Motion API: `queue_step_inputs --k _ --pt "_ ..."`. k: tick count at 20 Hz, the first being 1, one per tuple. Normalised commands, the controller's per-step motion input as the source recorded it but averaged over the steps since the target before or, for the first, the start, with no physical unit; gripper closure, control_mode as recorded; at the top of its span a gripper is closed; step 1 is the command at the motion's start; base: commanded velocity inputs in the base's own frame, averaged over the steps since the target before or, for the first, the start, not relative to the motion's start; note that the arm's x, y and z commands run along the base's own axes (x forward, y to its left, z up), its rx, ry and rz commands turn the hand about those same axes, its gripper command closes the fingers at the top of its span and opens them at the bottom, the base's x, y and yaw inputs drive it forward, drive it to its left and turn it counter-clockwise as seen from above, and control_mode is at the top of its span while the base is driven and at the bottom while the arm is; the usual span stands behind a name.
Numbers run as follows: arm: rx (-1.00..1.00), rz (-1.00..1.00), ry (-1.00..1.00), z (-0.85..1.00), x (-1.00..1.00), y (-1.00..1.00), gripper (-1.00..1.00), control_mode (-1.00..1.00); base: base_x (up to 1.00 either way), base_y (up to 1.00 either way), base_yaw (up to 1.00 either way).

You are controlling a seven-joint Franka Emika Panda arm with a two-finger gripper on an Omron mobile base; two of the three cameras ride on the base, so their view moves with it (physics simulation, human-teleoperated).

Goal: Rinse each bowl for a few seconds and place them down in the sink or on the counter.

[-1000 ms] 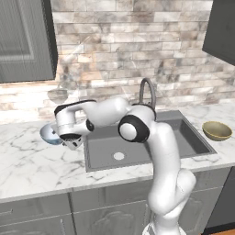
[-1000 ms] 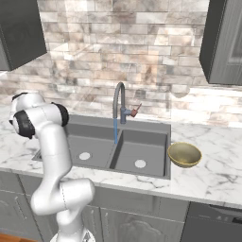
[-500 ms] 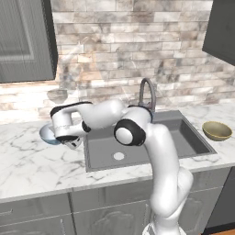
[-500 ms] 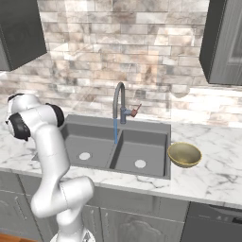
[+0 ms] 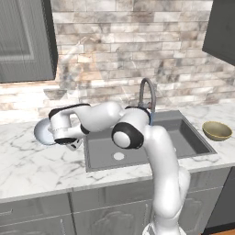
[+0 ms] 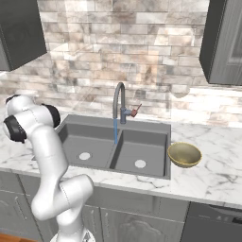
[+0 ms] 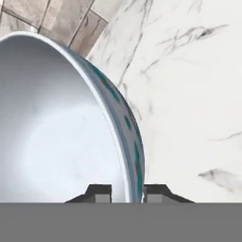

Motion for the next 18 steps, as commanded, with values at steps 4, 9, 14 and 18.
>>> queue_step_inputs --k 4,9,14,18 --pt "0.02 -0.01 -0.01 0.03 -0.16 -0.17 1.00 -1.00 0.00 0.00 0.00" --pt "0.07 -0.02 -0.02 0.19 -0.25 -0.38 1.00 -1.00 0.00 0.00 0.00" --pt "0.08 -0.03 0.00 0.24 -0.25 -0.37 1.00 -1.00 0.00 0.00 0.00" --pt "0.08 -0.04 0.01 0.26 -0.28 -0.35 1.00 -1.00 0.00 0.00 0.00"
